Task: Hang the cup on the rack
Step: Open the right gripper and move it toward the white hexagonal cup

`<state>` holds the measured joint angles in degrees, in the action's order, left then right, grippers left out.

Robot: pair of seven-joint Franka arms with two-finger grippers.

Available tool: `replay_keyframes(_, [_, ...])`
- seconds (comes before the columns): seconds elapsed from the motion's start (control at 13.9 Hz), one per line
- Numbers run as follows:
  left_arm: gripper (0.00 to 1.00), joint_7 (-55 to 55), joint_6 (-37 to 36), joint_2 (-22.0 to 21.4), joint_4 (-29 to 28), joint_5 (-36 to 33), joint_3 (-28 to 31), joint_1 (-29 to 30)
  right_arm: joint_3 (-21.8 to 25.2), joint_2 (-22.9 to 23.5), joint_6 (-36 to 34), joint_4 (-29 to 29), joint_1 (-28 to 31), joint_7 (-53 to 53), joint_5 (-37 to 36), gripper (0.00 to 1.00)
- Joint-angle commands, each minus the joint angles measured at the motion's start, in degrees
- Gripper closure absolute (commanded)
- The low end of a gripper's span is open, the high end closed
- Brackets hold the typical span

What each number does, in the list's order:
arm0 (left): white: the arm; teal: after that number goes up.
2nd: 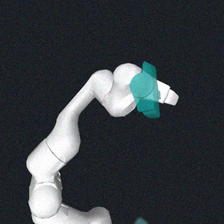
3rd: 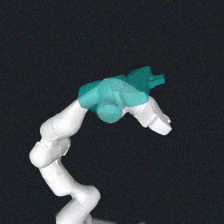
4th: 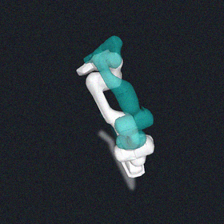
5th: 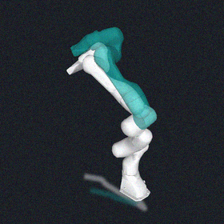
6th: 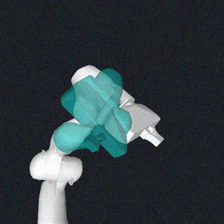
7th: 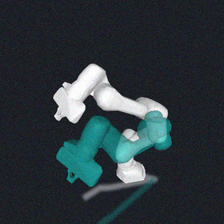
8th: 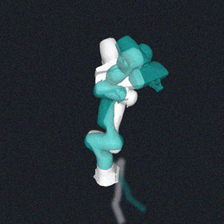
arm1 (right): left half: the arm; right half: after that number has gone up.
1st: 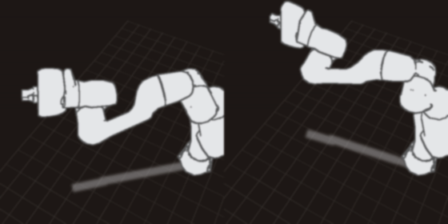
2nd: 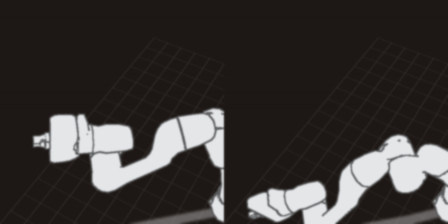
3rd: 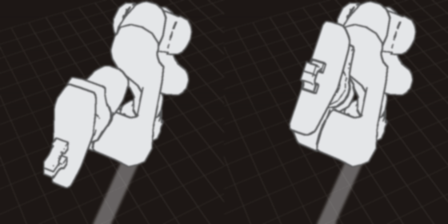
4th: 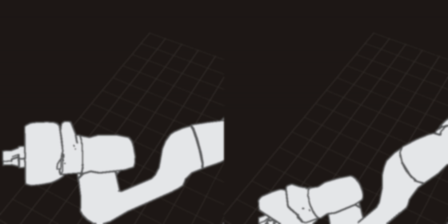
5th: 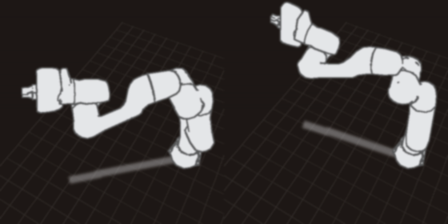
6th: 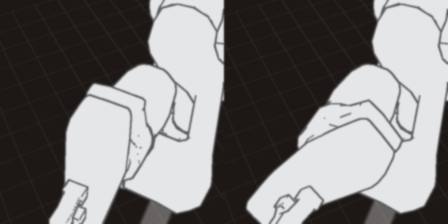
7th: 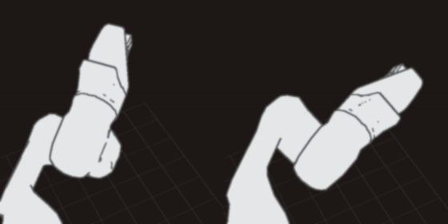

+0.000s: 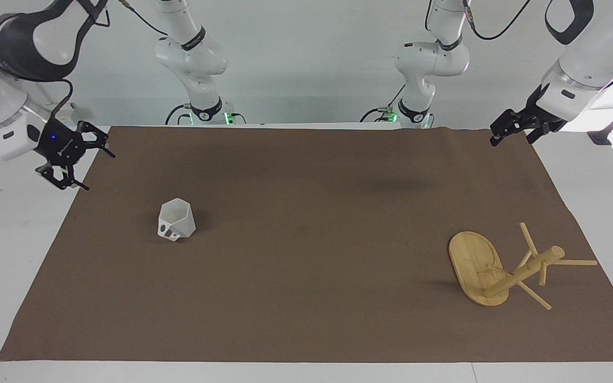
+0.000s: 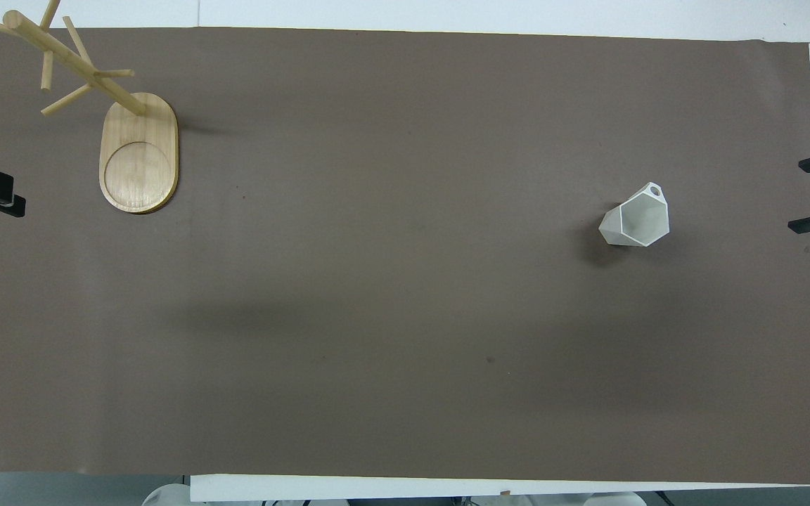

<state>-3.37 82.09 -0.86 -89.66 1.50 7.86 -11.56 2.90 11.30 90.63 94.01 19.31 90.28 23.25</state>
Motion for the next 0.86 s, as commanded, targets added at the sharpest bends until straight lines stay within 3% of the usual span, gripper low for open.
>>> replay_keyframes(0.0, [0.00, -0.76, 1.32, -1.77, -2.28, -1.06, -0.21, -0.04, -0.61, 0.04, 2.79, 8.42, 3.79, 11.86, 8.79, 0.00])
replay_keyframes(0.22, [0.00, -0.76, 1.32, -1.77, -2.28, -1.06, -0.21, -0.04, -0.70, 2.22, 2.10, 18.81, 10.38, 29.19, 21.63, 0.00])
replay_keyframes(0.36, [0.00, -0.76, 1.32, -1.77, -2.28, -1.06, -0.21, -0.04, -0.61, 3.02, 2.36, 21.99, 11.10, 43.42, 27.70, 0.00])
replay_keyframes(0.79, [0.00, -0.76, 1.32, -1.77, -2.28, -1.06, -0.13, -0.04, -0.61, 6.98, -1.42, 25.78, 12.68, 48.05, 37.65, 0.00])
